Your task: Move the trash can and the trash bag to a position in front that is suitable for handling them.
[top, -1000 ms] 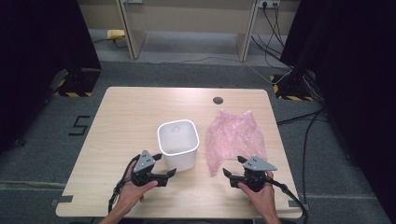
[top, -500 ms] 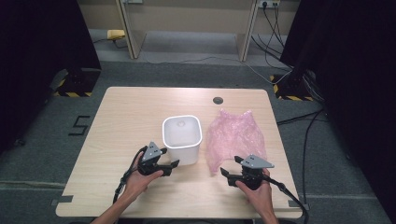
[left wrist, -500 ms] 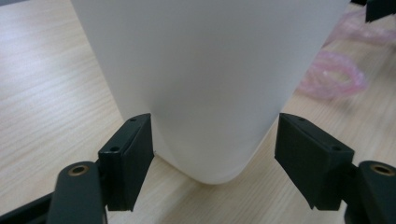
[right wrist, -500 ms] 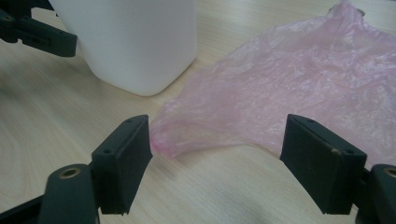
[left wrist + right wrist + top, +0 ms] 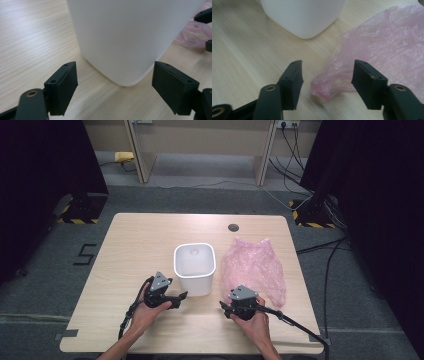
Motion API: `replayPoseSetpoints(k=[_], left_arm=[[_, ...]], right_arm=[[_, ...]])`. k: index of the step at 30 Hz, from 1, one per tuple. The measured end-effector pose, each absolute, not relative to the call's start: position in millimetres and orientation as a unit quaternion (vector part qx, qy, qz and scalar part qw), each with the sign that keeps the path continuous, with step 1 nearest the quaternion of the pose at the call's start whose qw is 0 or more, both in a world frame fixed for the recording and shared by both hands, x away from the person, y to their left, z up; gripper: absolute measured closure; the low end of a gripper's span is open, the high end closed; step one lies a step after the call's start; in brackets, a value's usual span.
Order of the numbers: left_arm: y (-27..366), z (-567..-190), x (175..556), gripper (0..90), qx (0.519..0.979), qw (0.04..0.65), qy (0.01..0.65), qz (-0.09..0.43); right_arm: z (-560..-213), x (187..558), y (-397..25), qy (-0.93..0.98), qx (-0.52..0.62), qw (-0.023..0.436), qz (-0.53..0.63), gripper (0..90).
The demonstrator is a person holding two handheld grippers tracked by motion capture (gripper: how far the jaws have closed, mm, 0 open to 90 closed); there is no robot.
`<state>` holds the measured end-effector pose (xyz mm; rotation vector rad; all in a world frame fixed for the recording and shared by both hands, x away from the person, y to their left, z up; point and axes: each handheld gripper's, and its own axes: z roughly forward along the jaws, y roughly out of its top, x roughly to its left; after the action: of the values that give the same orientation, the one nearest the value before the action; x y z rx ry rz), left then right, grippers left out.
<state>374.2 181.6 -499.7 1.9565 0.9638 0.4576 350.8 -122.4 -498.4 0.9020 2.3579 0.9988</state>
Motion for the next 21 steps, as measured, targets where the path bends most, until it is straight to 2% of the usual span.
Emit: replayPoseSetpoints(k=[1,4,5,6,8,9,10,12,15,21], left_arm=[[183.0,-499.8,375.2,20.6,0.786,0.446,0.389,0.179],[182.8,-500.1,374.7,20.4,0.787,0.445,0.387,0.182],[181.5,-500.4,372.7,20.1,0.793,0.443,0.378,0.179],[181.5,-500.4,372.7,19.7,0.793,0.443,0.378,0.179],[181.1,-500.9,371.4,18.7,0.797,0.443,0.372,0.174],[181.5,-502.1,371.1,16.8,0.801,0.44,0.368,0.171],[182.4,-503.5,370.8,16.8,0.804,0.438,0.366,0.167],[186.5,-506.8,370.1,17.0,0.804,0.437,0.37,0.161],[197.6,-510.5,371.6,16.9,0.809,0.423,0.378,0.152],[223.1,-515.5,373.5,16.9,0.814,0.392,0.397,0.163]], right_arm=[[-499.4,352.4,-123.7,0.851,0.325,0.211,0.355,47.5],[-500.2,352.7,-125.6,0.859,0.322,0.211,0.338,51.3],[-500.7,352.1,-125.9,0.864,0.319,0.209,0.328,56.4],[-500.7,352.1,-125.9,0.864,0.319,0.209,0.328,56.4],[-501.2,351.1,-126.9,0.869,0.31,0.212,0.322,64.9],[-500.4,350.3,-128.9,0.87,0.303,0.21,0.326,74.0],[-500.4,350.3,-128.9,0.87,0.303,0.21,0.326,74.0],[-497.4,349.0,-131.4,0.87,0.29,0.222,0.33,81.7],[-494.5,345.5,-139.8,0.866,0.289,0.21,0.349,86.7],[-490.9,335.6,-179.8,0.861,0.307,0.205,0.349,86.9]])
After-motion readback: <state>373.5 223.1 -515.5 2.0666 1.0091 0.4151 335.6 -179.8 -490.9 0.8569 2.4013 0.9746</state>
